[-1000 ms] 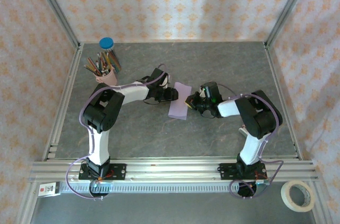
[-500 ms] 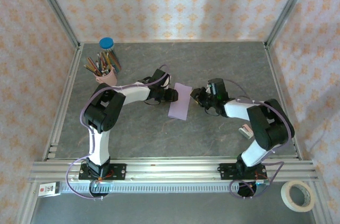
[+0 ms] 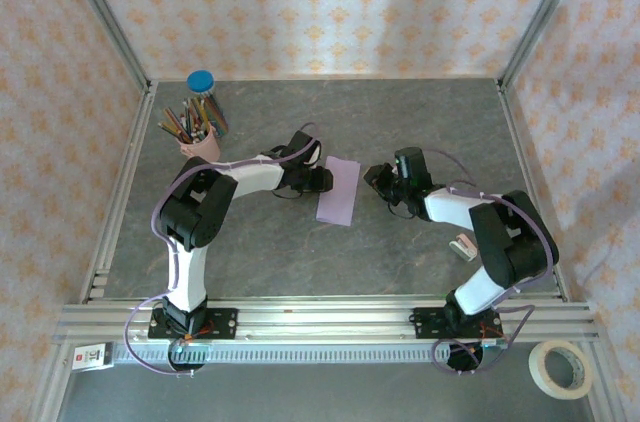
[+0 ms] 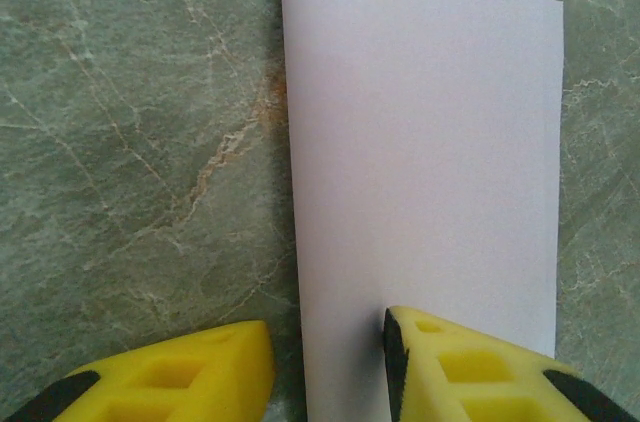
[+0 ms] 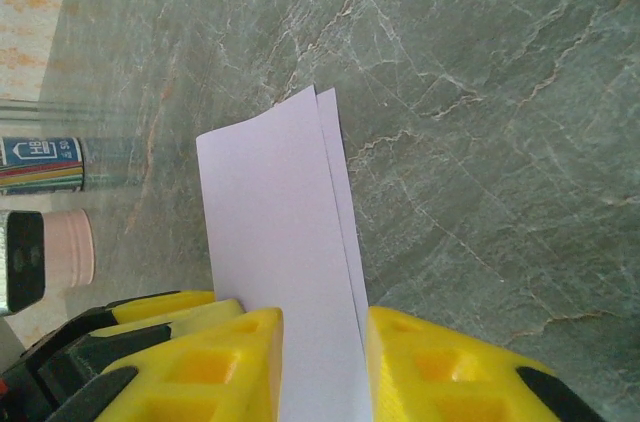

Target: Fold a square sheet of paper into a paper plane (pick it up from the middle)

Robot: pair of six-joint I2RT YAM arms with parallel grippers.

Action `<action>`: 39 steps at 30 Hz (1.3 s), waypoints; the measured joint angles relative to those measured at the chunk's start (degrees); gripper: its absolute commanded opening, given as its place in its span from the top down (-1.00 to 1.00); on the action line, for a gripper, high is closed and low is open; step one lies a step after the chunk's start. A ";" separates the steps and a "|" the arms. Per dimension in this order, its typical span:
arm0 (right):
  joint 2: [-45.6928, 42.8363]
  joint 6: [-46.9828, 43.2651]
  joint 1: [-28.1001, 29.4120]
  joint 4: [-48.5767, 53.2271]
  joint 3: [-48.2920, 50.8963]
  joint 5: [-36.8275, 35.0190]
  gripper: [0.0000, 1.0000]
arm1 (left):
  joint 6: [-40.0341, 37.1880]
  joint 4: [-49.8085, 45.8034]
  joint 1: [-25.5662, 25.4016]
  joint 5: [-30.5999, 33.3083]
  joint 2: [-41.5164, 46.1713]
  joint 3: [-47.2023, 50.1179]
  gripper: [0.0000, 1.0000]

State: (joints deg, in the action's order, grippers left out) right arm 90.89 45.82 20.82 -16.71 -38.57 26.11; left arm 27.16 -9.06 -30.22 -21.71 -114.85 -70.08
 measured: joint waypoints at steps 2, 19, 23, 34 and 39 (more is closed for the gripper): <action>0.00 0.00 0.00 0.00 0.00 0.02 0.46 | 0.17 0.00 -0.09 0.22 -0.09 -0.02 0.19; 1.03 0.00 0.00 -0.37 0.00 1.07 0.47 | -3.28 -2.54 -0.83 1.42 -1.38 -1.90 0.15; 1.20 0.00 0.00 -0.66 0.00 1.31 0.48 | -3.26 -3.63 -0.83 1.42 -1.73 -2.71 0.15; 1.99 0.02 0.00 -1.55 0.00 2.08 0.47 | -3.28 -4.09 -0.83 1.38 -1.97 -3.08 0.12; 2.95 0.04 0.00 -2.27 0.00 2.93 0.47 | -3.28 -4.42 -0.83 1.20 -2.14 -3.34 0.10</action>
State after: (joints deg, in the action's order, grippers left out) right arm 93.84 45.87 20.82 -18.98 -38.57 29.04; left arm 23.88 -13.47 -31.05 -20.51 -116.99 -73.43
